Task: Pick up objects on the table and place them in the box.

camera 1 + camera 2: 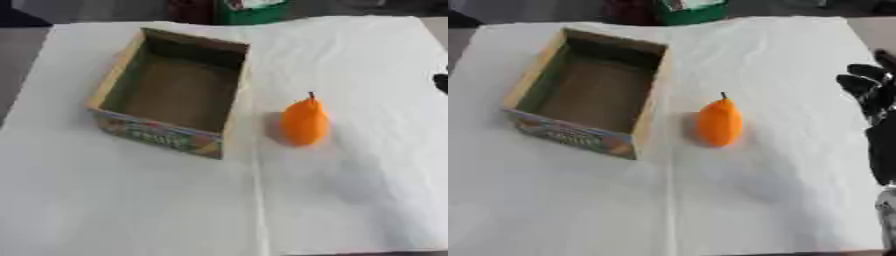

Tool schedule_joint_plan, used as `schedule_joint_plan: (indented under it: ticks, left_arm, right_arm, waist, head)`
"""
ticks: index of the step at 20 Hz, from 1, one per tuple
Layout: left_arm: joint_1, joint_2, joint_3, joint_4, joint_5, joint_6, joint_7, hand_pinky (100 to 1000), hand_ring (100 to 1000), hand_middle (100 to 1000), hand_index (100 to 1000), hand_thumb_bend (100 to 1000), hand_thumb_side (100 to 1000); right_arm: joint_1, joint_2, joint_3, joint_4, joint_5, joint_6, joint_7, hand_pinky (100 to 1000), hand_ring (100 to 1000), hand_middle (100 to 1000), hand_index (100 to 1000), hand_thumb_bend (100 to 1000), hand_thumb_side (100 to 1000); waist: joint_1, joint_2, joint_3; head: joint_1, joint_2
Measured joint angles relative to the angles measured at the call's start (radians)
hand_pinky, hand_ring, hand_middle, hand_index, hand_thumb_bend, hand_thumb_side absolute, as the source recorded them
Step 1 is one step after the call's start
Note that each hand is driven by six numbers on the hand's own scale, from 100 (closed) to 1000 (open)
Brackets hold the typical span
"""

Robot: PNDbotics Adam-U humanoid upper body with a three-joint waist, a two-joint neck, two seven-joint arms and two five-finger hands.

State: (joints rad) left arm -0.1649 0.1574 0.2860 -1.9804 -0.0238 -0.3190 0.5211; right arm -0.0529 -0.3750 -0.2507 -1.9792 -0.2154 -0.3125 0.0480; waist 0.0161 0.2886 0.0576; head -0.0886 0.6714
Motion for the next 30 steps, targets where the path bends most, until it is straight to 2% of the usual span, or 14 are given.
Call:
schedule_joint_plan:
  ticks: [3, 6, 10, 14, 15, 17, 18, 19, 21, 26, 30]
  left_arm:
    - [0.0, 0.0, 0.0, 0.0, 0.002, 0.001, -0.004, 448, 570, 633, 684, 115, 803]
    - [0.0, 0.0, 0.0, 0.0, 0.004, 0.001, -0.008, 448, 570, 633, 682, 116, 803]
    - [0.0, 0.0, -0.001, 0.0, 0.006, 0.003, -0.01, 447, 571, 634, 679, 116, 802]
    - [0.001, 0.0, -0.006, 0.0, 0.007, 0.004, -0.015, 447, 571, 634, 677, 115, 801]
    - [0.001, 0.0, -0.007, 0.0, 0.007, 0.004, -0.017, 447, 571, 634, 677, 116, 801]
    - [0.001, 0.0, -0.007, 0.0, 0.009, 0.004, -0.019, 447, 571, 634, 677, 116, 801]
    - [0.001, 0.0, -0.008, 0.0, 0.01, 0.004, -0.02, 447, 571, 634, 676, 115, 802]
    - [0.001, 0.0, -0.01, 0.0, 0.011, 0.004, -0.021, 447, 571, 634, 675, 115, 801]
    - [0.001, 0.0, -0.013, 0.0, 0.014, 0.005, -0.025, 447, 571, 634, 674, 115, 801]
    - [0.001, 0.0, -0.016, 0.0, 0.019, 0.005, -0.03, 447, 572, 635, 672, 115, 800]
    - [0.001, 0.0, -0.019, 0.0, 0.024, 0.007, -0.034, 447, 572, 635, 672, 114, 799]
  right_arm:
    - [-0.019, -0.094, -0.001, 0.0, 0.095, -0.04, -0.046, 852, 830, 806, 955, 110, 1000]
    - [-0.038, -0.197, 0.012, 0.0, 0.234, -0.046, -0.078, 834, 838, 819, 962, 188, 1000]
    - [-0.074, -0.328, 0.048, 0.0, 0.428, -0.014, -0.076, 817, 852, 828, 985, 271, 1000]
    - [-0.114, -0.427, 0.098, 0.0, 0.554, 0.037, -0.023, 827, 859, 829, 1000, 342, 1000]
    - [-0.123, -0.445, 0.11, 0.0, 0.571, 0.051, -0.002, 831, 862, 829, 1000, 394, 1000]
    - [-0.137, -0.476, 0.13, -0.001, 0.591, 0.075, 0.044, 831, 862, 829, 1000, 394, 1000]
    - [-0.142, -0.487, 0.139, -0.001, 0.597, 0.084, 0.067, 844, 863, 810, 1000, 634, 879]
    - [-0.142, -0.499, 0.151, -0.001, 0.6, 0.095, 0.096, 849, 869, 806, 1000, 690, 776]
    - [-0.155, -0.517, 0.176, -0.001, 0.6, 0.125, 0.166, 859, 875, 811, 1000, 712, 694]
    - [-0.212, -0.543, 0.235, 0.024, 0.6, 0.194, 0.354, 866, 888, 827, 1000, 752, 664]
    - [-0.26, -0.546, 0.278, 0.061, 0.6, 0.214, 0.438, 871, 897, 840, 1000, 769, 662]
  waist:
    - [-0.001, -0.004, 0.0]
    - [-0.004, -0.005, 0.003]
    - [-0.004, -0.006, 0.005]
    - [-0.004, -0.006, 0.011]
    - [-0.004, -0.006, 0.011]
    - [-0.004, -0.008, 0.013]
    - [-0.004, -0.009, 0.013]
    - [-0.004, -0.009, 0.016]
    - [-0.004, -0.011, 0.02]
    - [-0.005, -0.011, 0.03]
    - [-0.007, -0.011, 0.035]
  head:
    - [0.002, 0.0]
    - [-0.001, 0.0]
    - [-0.01, 0.001]
    - [-0.022, 0.001]
    - [-0.025, 0.002]
    - [-0.03, 0.002]
    - [-0.033, 0.002]
    - [-0.035, 0.002]
    - [-0.038, 0.001]
    - [-0.047, 0.0]
    - [-0.056, -0.001]
